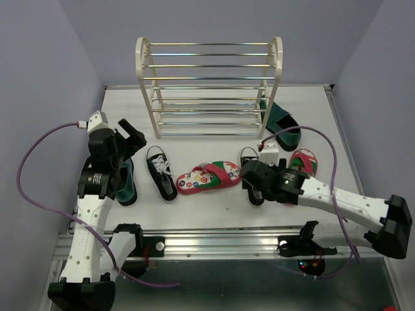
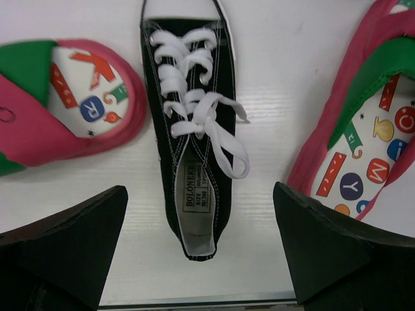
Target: Place and organize the shoes onto the shoe shelf
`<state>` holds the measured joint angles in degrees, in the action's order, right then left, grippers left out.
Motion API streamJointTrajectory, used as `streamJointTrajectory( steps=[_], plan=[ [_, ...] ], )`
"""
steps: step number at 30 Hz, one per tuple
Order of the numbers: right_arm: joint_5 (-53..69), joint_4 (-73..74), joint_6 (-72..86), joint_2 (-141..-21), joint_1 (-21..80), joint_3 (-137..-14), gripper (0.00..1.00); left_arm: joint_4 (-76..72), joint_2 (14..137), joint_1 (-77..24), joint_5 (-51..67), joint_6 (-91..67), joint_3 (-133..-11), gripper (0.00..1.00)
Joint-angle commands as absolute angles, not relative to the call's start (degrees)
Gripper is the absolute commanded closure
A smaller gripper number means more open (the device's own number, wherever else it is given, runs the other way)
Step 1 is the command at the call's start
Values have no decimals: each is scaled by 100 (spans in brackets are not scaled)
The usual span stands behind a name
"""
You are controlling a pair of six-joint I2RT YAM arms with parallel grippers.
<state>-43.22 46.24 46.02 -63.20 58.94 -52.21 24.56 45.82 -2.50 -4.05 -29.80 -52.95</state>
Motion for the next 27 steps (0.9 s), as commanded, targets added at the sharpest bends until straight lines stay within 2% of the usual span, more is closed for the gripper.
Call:
streamJointTrajectory(
  steps=[1,12,22,27],
  plan=[
    [-4183,4632,4728,-6785,5924,-5142,0,2127,4605,-229,-203,-2848,-5238,1],
    [-3139,3517,4430,-6662,5924,-4281,0,2048,4623,-229,-44,-2821,-5186,1],
    [-3593,3314,4702,-7593,5749,-4201,0,2074,4597,-229,-88,-2812,-5168,1],
    [-3691,3051,4693,-7612,5581,-4052,0,2057,4562,-229,-79,-2839,-5115,1]
  ],
)
